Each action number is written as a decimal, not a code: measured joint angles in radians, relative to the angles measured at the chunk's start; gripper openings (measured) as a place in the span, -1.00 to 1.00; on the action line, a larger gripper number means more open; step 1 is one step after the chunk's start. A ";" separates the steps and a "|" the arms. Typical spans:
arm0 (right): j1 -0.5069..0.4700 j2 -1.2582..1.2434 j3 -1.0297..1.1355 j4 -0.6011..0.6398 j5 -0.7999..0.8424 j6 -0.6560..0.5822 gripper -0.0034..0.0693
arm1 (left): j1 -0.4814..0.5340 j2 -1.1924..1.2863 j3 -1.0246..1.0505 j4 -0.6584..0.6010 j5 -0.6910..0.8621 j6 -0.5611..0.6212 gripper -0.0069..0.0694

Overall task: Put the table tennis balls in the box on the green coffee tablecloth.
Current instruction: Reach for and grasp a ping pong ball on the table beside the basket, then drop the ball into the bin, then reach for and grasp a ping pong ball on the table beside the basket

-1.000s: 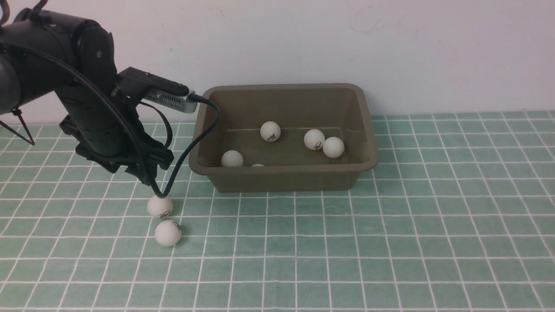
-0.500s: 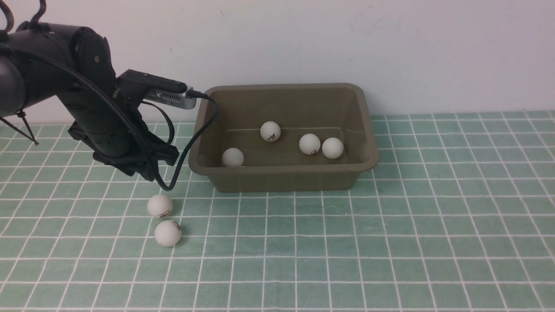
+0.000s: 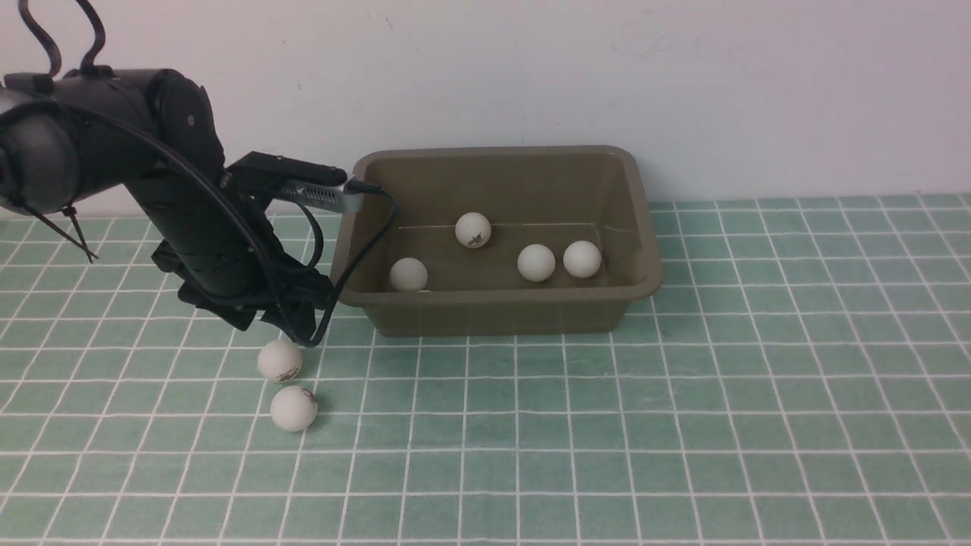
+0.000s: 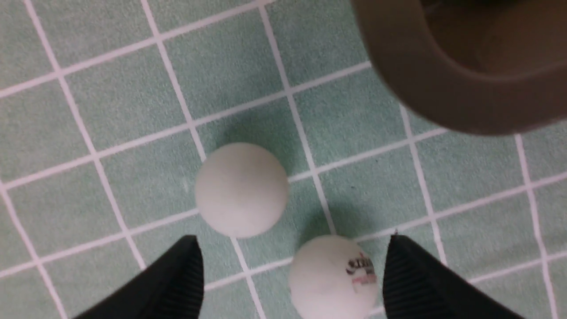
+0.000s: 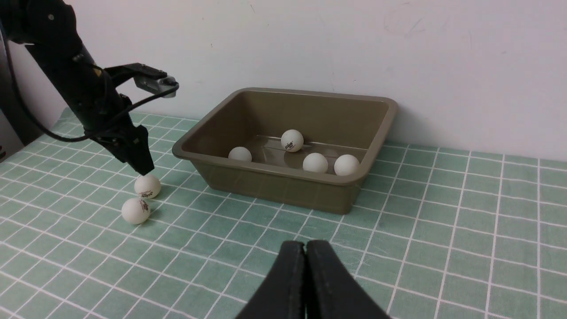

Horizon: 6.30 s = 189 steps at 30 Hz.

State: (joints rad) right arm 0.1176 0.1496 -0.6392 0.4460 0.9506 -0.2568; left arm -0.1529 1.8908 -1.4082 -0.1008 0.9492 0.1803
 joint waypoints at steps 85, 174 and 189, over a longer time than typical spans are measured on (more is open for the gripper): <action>0.000 0.000 0.000 0.000 0.011 -0.001 -0.95 | -0.115 0.266 -0.510 -0.236 0.156 0.156 0.10; 0.000 0.000 0.000 0.050 0.086 -0.050 -0.95 | -0.029 0.068 0.148 -0.032 -0.071 0.070 0.27; 0.000 0.000 0.000 0.049 0.086 -0.058 -0.95 | -0.029 0.040 -0.161 -0.052 0.254 0.069 0.10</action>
State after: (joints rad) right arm 0.1176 0.1496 -0.6392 0.4952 1.0369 -0.3149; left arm -0.1817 1.9305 -1.5690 -0.1525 1.2031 0.2491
